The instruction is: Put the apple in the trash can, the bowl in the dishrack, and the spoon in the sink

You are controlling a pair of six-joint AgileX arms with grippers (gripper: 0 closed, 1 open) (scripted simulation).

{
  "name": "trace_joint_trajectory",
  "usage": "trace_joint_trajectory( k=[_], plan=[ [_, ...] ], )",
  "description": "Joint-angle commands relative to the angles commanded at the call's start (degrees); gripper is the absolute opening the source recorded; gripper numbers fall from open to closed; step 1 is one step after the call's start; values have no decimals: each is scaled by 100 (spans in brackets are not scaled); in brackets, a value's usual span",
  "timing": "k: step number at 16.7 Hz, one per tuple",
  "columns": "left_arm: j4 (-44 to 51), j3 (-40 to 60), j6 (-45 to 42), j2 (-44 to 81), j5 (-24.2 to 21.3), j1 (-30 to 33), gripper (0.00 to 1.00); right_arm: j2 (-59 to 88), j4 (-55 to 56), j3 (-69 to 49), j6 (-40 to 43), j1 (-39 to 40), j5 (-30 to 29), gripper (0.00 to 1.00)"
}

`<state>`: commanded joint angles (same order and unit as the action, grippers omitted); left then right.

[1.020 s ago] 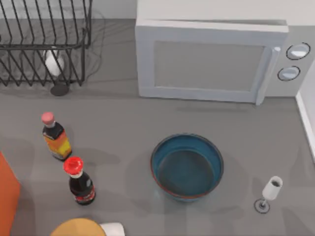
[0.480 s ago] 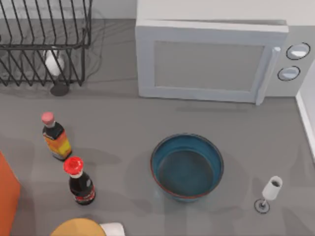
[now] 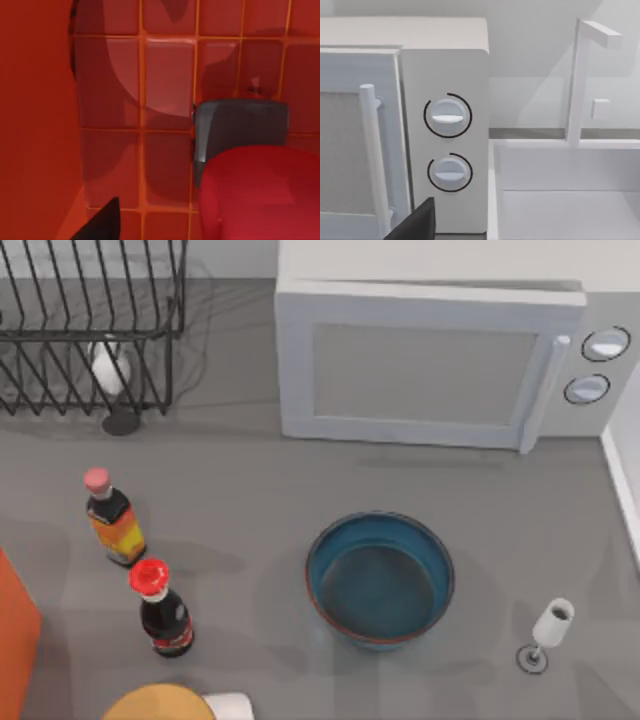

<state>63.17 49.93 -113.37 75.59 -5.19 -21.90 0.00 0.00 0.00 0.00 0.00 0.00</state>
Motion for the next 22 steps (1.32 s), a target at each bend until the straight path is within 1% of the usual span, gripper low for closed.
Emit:
trace_joint_trajectory(
  k=[2, 4, 7, 10, 15, 17, 20, 22],
  plan=[
    [-278, -144, 222, -280, 26, 97, 100, 0, 0, 0, 0, 0, 0, 100],
    [-713, -367, 684, -757, 59, 231, 100, 0, 0, 0, 0, 0, 0, 100],
    [-1483, -847, 1834, -1648, 116, 459, 100, 0, 0, 0, 0, 0, 0, 100],
    [-2276, -1456, 3523, -2628, 193, 694, 100, 0, 0, 0, 0, 0, 0, 100],
    [-3656, -2672, 7093, -4482, 354, 1115, 100, 0, 0, 0, 0, 0, 0, 100],
    [-4262, -3184, 8393, -5244, 410, 1318, 100, 0, 0, 0, 0, 0, 0, 100],
    [-5156, -3951, 9915, -6318, 471, 1655, 100, 0, 0, 0, 0, 0, 0, 100],
    [-5684, -4409, 10628, -6902, 497, 1881, 100, 0, 0, 0, 0, 0, 0, 100]
  ],
)
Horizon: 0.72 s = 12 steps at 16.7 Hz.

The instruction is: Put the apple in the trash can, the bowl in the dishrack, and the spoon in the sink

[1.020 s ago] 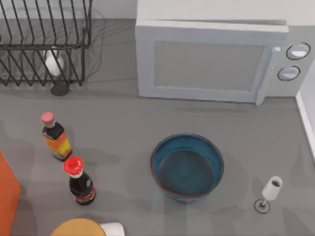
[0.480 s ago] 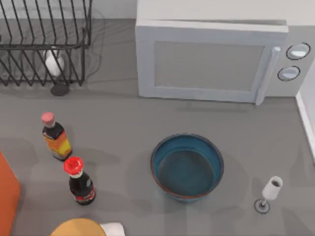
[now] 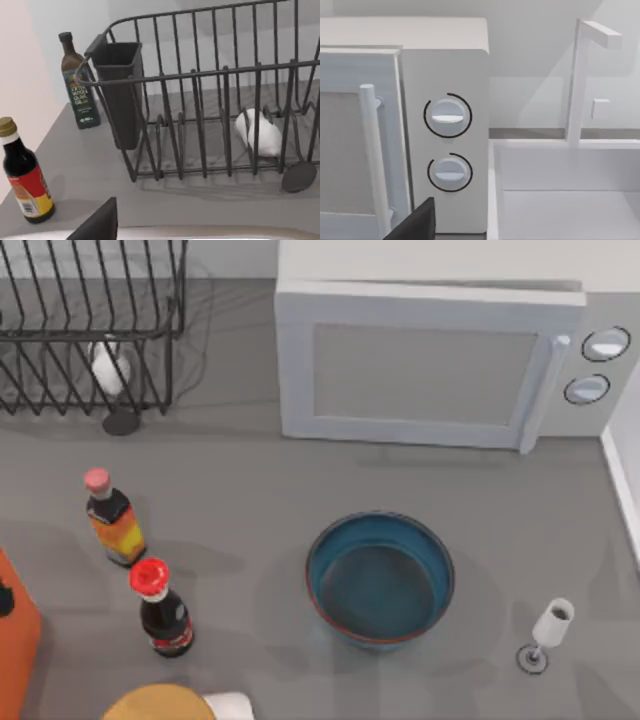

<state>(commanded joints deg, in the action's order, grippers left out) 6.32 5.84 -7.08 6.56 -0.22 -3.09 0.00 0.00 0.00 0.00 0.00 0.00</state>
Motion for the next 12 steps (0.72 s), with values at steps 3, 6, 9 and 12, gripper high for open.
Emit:
trace_joint_trajectory(
  k=[3, 6, 9, 12],
  plan=[
    [-536, -490, 608, -562, 19, 255, 100, 0, 0, 0, 0, 0, 0, 100],
    [-632, -584, 708, -656, 22, 308, 100, 0, 0, 0, 0, 0, 0, 100],
    [-623, -565, 684, -635, 32, 275, 100, 0, 0, 0, 0, 0, 0, 100],
    [-498, -395, 771, -475, 19, 371, 100, 0, 0, 0, 0, 0, 0, 100]
  ],
)
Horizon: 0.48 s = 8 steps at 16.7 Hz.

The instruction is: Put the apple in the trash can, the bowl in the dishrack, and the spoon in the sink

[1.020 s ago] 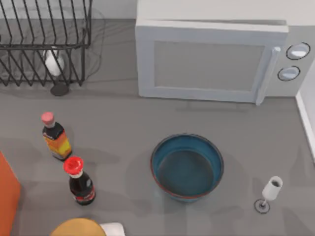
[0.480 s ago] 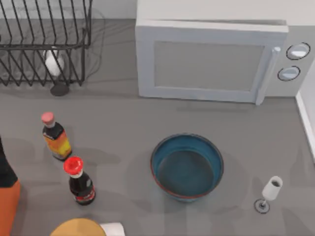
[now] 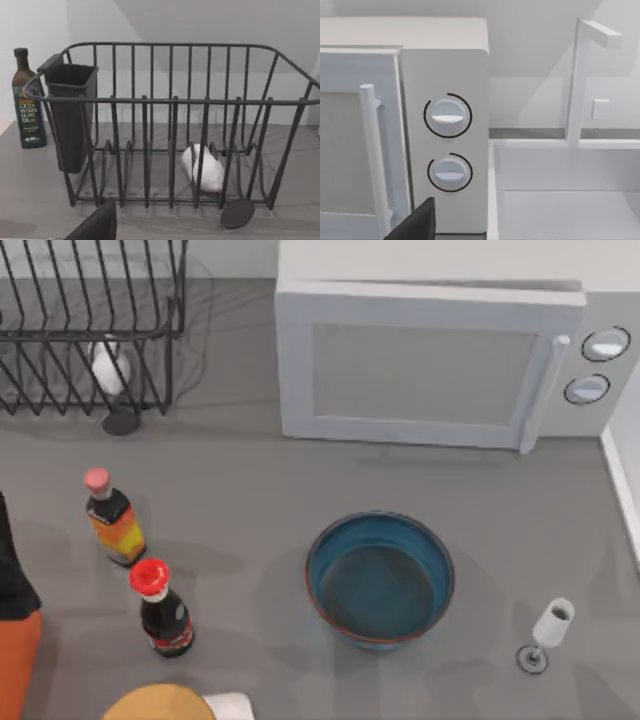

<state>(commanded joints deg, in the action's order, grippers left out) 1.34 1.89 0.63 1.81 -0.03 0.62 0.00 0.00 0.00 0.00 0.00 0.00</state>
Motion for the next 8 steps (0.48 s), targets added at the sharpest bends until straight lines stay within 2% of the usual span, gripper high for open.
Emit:
trace_joint_trajectory(
  k=[4, 8],
  plan=[
    [734, 1049, 482, 996, -31, 508, 100, 0, 0, 0, 0, 0, 0, 100],
    [2034, 3048, 1249, 2920, -36, 1304, 100, 0, 0, 0, 0, 0, 0, 100]
  ],
)
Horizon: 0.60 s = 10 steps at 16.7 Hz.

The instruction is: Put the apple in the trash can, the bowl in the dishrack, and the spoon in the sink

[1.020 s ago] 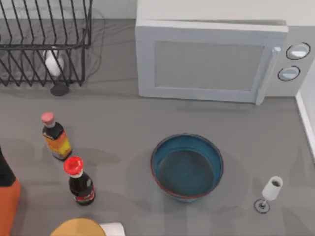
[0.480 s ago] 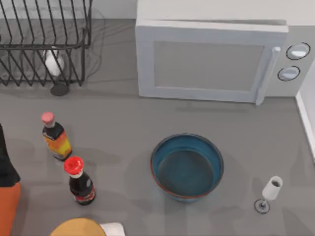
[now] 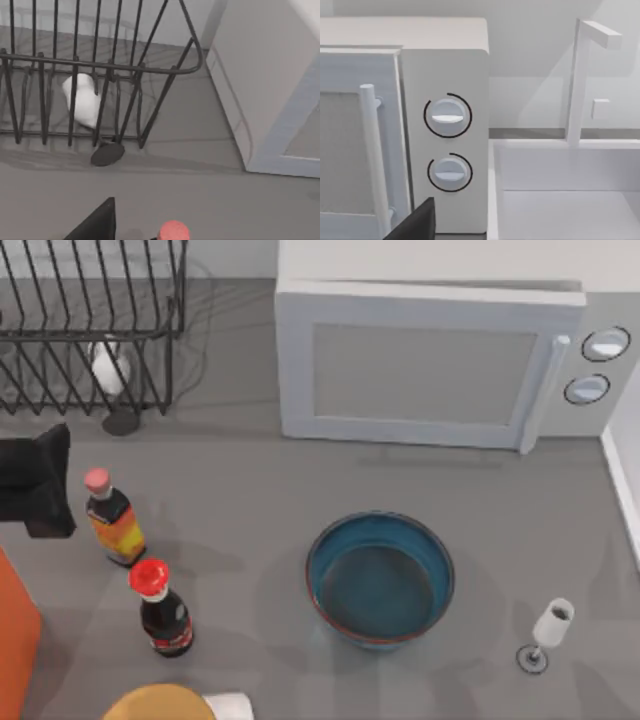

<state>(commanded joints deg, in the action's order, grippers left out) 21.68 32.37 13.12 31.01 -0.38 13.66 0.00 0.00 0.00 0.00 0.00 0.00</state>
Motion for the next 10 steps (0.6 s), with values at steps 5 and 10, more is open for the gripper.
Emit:
trace_joint_trajectory(
  k=[5, 10],
  plan=[
    [2112, 3254, 1139, 3375, 1, 1192, 100, 0, 0, 0, 0, 0, 0, 100],
    [4251, 6515, 2293, 6868, -19, 2384, 100, 0, 0, 0, 0, 0, 0, 100]
  ],
)
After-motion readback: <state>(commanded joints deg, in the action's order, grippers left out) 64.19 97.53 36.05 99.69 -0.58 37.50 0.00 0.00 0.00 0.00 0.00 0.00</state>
